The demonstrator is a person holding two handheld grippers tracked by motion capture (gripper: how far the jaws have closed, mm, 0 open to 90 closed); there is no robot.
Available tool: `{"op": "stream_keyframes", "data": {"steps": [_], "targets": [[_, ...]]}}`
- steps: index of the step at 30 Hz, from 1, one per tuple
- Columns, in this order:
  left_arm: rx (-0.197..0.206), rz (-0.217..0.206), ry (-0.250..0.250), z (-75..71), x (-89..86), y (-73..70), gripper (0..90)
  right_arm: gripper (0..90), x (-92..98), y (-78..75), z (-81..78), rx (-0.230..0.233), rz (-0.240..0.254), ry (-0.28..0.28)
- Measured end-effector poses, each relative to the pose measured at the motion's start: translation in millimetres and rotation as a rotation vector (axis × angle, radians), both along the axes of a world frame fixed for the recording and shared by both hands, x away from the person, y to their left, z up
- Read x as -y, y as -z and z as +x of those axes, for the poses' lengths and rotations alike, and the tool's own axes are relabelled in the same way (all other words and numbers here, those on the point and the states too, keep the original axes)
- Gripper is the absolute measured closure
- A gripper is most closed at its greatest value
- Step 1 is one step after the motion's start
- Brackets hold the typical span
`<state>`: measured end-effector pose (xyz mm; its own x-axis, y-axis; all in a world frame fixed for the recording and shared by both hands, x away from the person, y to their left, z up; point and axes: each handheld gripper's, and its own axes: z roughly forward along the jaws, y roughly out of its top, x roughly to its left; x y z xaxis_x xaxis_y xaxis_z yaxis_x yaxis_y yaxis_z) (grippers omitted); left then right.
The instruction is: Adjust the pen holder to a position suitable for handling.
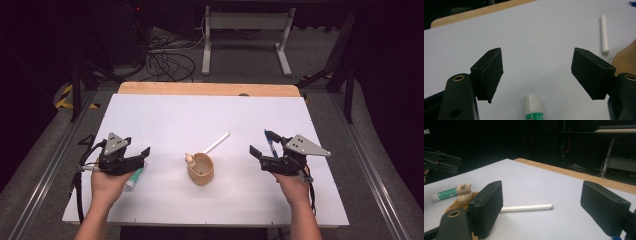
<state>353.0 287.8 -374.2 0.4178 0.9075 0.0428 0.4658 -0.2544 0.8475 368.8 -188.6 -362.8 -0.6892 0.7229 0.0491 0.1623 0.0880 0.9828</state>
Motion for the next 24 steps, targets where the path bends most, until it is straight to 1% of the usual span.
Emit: {"op": "stream_keyframes", "data": {"steps": [1,8,10,11,17,21,24], "targets": [[-0.001,-0.004,-0.004,0.3,-0.4,0.5,26.2,19.7,-0.3,0.0,-0.1,0.0,-0.002,0.0],[-0.027,0.013,-0.009,2.4,-2.2,2.8,26.3,19.7,-1.6,0.3,-0.6,0.007,-0.02,0.005],[-0.039,0.015,-0.009,3.7,-2.8,4.2,26.2,19.6,-1.4,0.2,-0.7,0.007,-0.02,0.009],[-0.049,0.009,-0.01,4.3,-2.9,5.2,26.1,19.7,-1.3,0.2,-0.7,0.007,-0.02,0.009],[-0.09,0.022,-0.017,7.2,-4.0,8.8,25.5,19.6,-1.5,0.1,-0.4,0.009,-0.025,0.011],[-0.101,0.033,-0.018,8.1,-3.8,10.1,25.9,19.6,-1.7,0.1,-0.3,0.007,-0.03,0.013],[-0.109,0.041,-0.029,9.1,-3.7,11.4,26.0,19.6,-1.7,0.2,-0.2,0.01,-0.037,0.016]]}}
